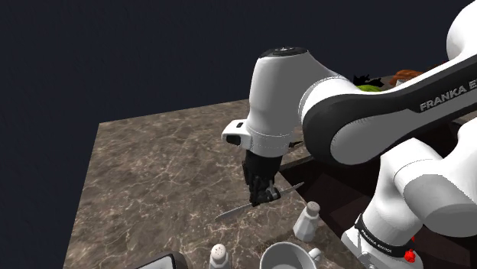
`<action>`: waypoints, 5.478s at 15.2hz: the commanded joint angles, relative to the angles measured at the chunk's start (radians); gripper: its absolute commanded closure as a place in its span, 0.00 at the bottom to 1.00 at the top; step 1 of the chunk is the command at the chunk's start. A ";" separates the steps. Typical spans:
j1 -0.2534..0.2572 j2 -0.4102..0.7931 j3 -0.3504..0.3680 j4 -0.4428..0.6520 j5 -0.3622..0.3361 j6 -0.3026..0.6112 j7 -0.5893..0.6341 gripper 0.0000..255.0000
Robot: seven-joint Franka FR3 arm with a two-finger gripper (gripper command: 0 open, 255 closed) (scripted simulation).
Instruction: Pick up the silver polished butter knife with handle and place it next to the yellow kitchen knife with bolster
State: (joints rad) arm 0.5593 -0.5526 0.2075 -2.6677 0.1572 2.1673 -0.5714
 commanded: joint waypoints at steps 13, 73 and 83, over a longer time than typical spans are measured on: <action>-0.029 -0.059 -0.061 0.119 -0.038 -0.182 -0.047 1.00; -0.348 0.744 -0.621 0.659 0.000 0.022 -0.939 1.00; -0.346 0.712 -0.626 0.689 -0.021 -0.037 -0.926 0.00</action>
State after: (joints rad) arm 0.2141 0.1700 -0.4161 -1.9921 0.1432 2.1546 -1.4999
